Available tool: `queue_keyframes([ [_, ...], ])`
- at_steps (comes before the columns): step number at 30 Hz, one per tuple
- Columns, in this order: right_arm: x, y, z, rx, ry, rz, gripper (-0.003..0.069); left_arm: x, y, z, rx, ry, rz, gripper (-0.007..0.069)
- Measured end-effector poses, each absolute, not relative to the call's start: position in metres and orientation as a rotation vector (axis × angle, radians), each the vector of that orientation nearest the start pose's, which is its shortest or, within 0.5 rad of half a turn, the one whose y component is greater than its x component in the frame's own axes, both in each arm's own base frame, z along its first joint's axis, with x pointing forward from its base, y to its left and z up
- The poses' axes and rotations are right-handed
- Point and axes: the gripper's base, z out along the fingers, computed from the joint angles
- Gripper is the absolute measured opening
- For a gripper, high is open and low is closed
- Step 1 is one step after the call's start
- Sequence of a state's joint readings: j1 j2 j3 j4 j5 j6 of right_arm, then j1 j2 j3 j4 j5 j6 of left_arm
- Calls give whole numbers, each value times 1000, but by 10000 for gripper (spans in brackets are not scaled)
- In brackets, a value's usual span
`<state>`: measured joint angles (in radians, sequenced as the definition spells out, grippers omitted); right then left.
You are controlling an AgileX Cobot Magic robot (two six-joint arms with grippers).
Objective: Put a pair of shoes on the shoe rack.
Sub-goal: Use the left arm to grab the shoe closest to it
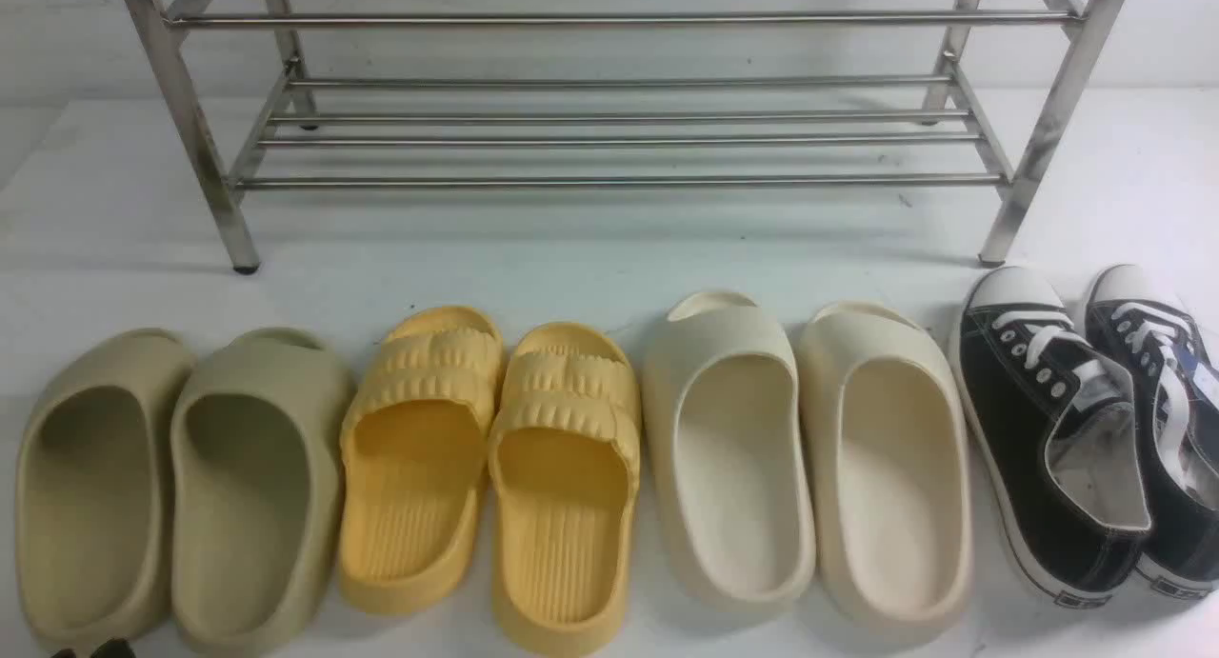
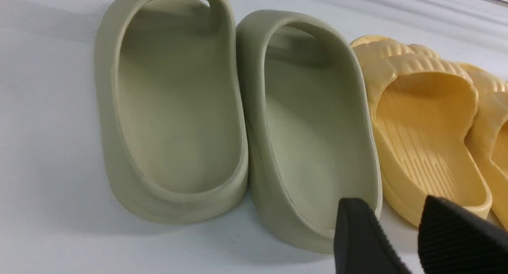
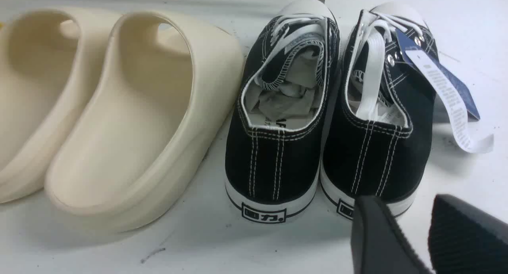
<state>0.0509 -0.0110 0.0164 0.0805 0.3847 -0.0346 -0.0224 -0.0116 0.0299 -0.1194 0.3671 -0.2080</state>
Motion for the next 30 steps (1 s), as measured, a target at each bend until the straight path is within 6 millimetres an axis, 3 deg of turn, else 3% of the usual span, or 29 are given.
queue_keyframes([
  [5,52,5,174,-31,1873,91,239,53,-6,172,-259,1849,-293,242],
  [7,52,5,174,-31,1873,91,239,54,-7,175,-321,1804,-379,242],
  [9,52,5,174,-31,1873,91,239,55,-11,182,-493,1705,-595,242],
  [12,52,5,174,-31,1873,91,239,56,-11,189,-656,1592,-787,242],
  [18,52,5,174,-31,1873,91,239,56,-7,198,-772,1446,-901,206],
  [20,52,5,174,-31,1873,91,239,55,-10,203,-735,1477,-903,149],
  [24,52,5,174,-31,1873,91,239,55,-20,238,-575,1617,-860,-14],
  [27,52,5,174,-31,1873,91,239,65,-26,268,-465,1789,-788,-13],
  [30,52,5,174,-31,1873,91,239,88,-30,287,-379,2038,-690,-13],
])
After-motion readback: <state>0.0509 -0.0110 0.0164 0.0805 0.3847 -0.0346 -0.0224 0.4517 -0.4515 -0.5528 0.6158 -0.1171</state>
